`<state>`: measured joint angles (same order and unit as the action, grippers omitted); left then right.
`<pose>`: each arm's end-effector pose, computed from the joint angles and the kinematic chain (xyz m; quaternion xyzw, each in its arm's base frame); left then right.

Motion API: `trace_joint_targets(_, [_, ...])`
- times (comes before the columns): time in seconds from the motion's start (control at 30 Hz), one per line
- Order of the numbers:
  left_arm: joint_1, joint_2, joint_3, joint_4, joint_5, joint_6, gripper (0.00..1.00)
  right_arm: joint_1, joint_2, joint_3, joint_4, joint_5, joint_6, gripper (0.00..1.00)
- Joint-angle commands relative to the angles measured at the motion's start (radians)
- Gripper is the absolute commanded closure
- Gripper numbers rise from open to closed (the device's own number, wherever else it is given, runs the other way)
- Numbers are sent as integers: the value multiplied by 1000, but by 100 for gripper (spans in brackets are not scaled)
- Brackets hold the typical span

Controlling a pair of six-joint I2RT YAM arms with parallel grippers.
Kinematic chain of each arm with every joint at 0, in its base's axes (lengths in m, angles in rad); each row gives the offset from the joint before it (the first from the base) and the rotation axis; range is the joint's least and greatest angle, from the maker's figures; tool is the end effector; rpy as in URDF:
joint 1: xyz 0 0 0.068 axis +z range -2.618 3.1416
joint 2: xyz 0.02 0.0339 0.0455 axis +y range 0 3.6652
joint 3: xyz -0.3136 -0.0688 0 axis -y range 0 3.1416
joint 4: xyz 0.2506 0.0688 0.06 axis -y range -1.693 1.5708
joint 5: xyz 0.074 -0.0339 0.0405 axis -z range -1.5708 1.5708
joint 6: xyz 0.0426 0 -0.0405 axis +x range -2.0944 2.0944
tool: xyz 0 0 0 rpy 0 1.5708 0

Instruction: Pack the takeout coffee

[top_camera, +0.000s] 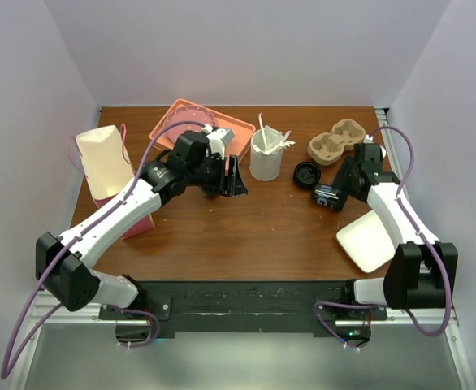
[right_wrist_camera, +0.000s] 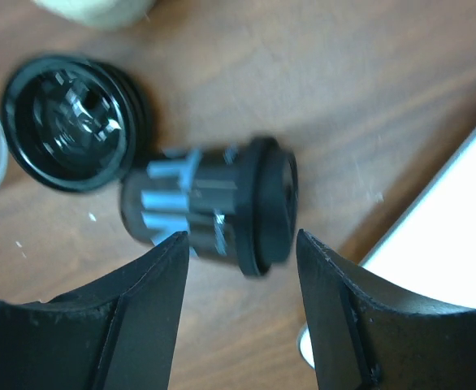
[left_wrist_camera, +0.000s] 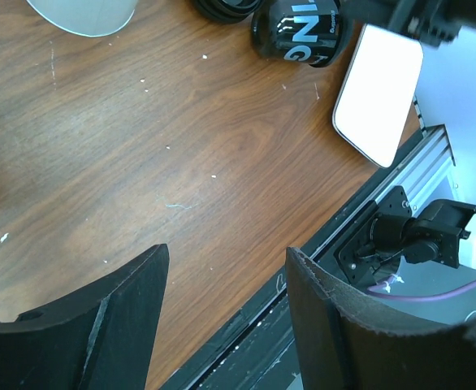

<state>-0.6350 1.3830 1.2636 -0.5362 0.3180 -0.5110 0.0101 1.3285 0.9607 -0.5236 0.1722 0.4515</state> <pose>0.2402 -0.1935 0.3815 0.1247 0.8798 -0.3559 0.2895 0.2731 -0.0045 0.2936 0.2336 0.9103 -0.0030 0.3417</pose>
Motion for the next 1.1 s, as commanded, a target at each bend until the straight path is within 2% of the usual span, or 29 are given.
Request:
trace_joint_targets(0.0, [3,-42,-1,2,-13,20,36,-4,29,52,33,21,-14,41])
trace_joint_targets(0.27, [3,-30,14,-2,-17,28,36,-2,69,19,5,55,6,45])
trace_joint_targets(0.57, [4,-25,17,-2,-13,29,36,-2,81,-33,19,10,21,50])
trace_joint_targets(0.87, [4,-30,14,-1,-13,29,37,-2,32,-74,16,12,12,62])
trace_joint_targets(1.0, [3,-38,11,2,-10,29,37,-2,3,-83,7,1,3,61])
trace_joint_targets(1.03, [3,-41,11,2,-11,29,37,-4,-3,-82,5,-8,0,58])
trace_joint_targets(1.07, [4,-45,8,2,-13,29,37,-2,-6,-79,1,-16,0,50])
